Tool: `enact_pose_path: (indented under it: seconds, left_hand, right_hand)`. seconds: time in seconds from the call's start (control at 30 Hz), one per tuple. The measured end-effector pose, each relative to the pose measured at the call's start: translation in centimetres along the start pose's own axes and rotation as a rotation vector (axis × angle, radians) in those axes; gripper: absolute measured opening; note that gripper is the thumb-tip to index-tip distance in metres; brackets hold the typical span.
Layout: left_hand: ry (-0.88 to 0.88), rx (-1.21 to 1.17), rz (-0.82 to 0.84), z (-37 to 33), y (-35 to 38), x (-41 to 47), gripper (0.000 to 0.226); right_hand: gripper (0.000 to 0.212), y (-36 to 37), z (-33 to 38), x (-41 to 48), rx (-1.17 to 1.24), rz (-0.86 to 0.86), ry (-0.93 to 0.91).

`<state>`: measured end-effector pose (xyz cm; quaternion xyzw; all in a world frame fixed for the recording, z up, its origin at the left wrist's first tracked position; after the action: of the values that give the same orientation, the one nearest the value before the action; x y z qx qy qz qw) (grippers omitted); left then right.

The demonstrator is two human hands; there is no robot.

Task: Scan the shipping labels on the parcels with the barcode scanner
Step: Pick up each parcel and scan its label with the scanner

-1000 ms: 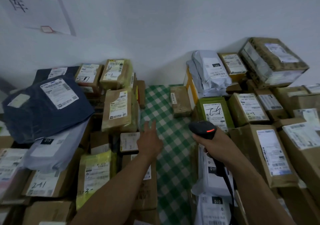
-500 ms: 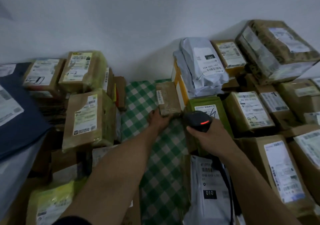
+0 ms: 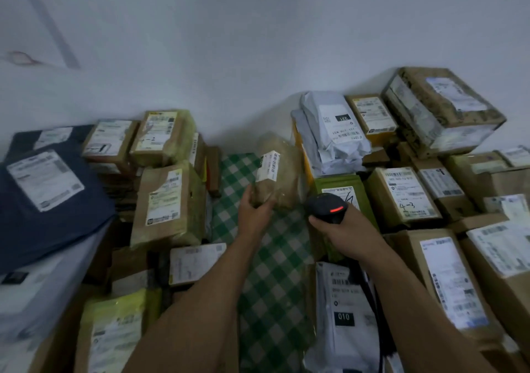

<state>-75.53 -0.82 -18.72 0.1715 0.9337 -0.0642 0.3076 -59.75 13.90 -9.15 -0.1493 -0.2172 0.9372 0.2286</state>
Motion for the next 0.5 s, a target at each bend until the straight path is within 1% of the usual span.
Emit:
enact_pose_path:
  seconds: [0.03,0.07,0.13,0.17,0.27,0.3,0.4,0.5]
  left_hand:
    - [0.022,0.005,-0.017,-0.4,-1.2,-2.0,0.076]
    - [0.050,0.015,-0.038,-0.7,-2.4,-3.9,0.073]
    - [0.119,0.045,-0.074,-1.7,-4.7,-8.2,0.061]
    - [0.145,0.073,-0.091,-2.1,-5.7,-10.1,0.058]
    - [0.214,0.203,-0.117,-3.0,-8.1,-15.4,0.065]
    - [0.240,0.242,-0.109,-3.2,-8.7,-17.1,0.066]
    - [0.304,0.322,-0.060,-3.5,-9.8,-21.9,0.060]
    - [0.355,0.345,-0.022,-3.2,-10.6,-25.4,0.060]
  right_hand:
    - [0.018,-0.1,1.0,-0.8,0.014,0.003,-0.017]
    - [0.022,-0.1,1.8,-1.6,0.034,0.002,-0.039]
    - [0.032,-0.4,3.6,-3.6,0.088,-0.029,-0.087]
    - [0.031,-0.7,4.7,-4.7,0.109,-0.047,-0.117]
    - [0.028,-1.5,7.7,-7.9,0.201,-0.104,-0.191]
    - [0.029,-1.7,8.2,-8.9,0.222,-0.124,-0.200]
    - [0.042,-2.5,9.2,-11.7,0.281,-0.200,-0.235]
    - [0.039,-2.7,10.1,-14.3,0.321,-0.227,-0.282]
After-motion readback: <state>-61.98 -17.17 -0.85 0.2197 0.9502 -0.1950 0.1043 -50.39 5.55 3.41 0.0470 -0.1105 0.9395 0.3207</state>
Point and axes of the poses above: each hand's wrist, its own x-axis towards the middle knuckle, its own y-axis out of the palm, z = x × y, the point moved 7 cm from there along x, towards the middle knuckle, and after that the axes turned 15 degrees about -y, right-handed, at the moved point
